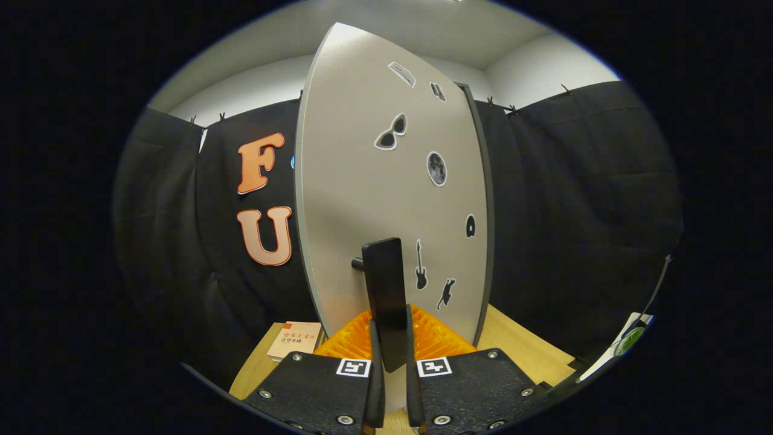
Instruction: Open the shoe cabinet door, grab the shoes and put them into the shoe cabinet, then close the shoe cabinet door.
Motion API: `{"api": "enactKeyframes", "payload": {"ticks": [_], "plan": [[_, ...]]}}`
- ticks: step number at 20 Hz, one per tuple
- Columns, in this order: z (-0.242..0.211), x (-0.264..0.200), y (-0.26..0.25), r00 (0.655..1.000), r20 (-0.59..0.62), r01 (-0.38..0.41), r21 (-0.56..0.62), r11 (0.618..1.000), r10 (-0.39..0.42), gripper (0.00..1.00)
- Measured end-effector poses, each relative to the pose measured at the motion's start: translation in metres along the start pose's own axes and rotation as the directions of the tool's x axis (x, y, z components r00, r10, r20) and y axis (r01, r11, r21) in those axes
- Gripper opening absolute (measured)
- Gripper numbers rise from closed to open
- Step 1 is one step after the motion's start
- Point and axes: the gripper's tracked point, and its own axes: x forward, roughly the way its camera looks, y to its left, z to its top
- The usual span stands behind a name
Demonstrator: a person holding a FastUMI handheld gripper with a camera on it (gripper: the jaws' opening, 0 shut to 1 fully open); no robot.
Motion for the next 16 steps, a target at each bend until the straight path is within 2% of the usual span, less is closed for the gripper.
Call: {"api": "enactKeyframes", "payload": {"ticks": [7, 16], "plan": [[-0.002, -0.036, -0.099, 0.995, 0.018, 0.094, 0.001, 0.996, -0.094, 0.07], [0.001, -0.041, -0.208, 0.999, 0.047, -0.008, 0.051, 0.999, 0.006, 0.06]]}}
